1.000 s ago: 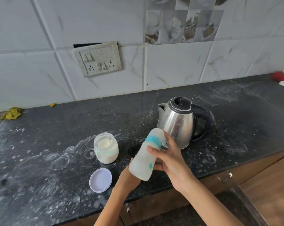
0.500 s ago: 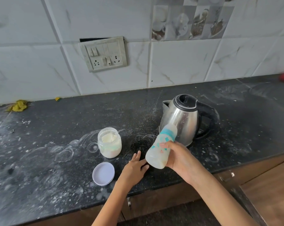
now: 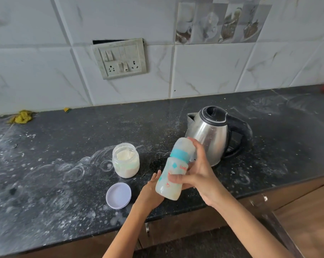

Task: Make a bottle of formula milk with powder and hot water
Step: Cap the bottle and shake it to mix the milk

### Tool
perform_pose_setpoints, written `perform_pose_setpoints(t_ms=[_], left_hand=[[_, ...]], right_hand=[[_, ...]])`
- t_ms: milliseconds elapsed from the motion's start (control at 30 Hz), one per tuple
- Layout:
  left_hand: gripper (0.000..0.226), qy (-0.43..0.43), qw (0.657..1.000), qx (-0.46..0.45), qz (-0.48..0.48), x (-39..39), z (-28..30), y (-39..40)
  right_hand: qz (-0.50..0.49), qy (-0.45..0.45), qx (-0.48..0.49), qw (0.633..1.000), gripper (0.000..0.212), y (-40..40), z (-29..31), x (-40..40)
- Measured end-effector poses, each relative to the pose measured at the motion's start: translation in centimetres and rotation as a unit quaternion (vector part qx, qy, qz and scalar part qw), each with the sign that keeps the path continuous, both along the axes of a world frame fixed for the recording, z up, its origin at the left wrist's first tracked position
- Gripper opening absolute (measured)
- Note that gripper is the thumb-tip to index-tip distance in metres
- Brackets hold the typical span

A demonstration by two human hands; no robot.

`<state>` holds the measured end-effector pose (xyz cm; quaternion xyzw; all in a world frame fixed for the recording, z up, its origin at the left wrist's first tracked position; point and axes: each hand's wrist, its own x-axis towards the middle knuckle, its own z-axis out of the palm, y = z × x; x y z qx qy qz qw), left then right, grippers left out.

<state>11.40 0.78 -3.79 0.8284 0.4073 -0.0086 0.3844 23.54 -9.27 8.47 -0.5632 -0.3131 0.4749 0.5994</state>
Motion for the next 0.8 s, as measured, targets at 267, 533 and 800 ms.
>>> perform_pose_setpoints(t_ms=[267,533,800], left_hand=[[0.053,0.038,0.999,0.02,-0.006,0.3,-0.5,0.3],[0.045,0.03,0.997,0.049,-0.048,0.6,0.3,0.2],[0.047,0.057,0.995,0.038,-0.07,0.6,-0.1,0.6]], right_hand=[[-0.059,0.081,-0.001,0.995,0.106,0.6,0.5,0.5],[-0.123,0.105,0.0,0.987,0.09,1.0,0.5,0.7],[-0.15,0.083,0.004,0.985,0.101,1.1,0.8,0.8]])
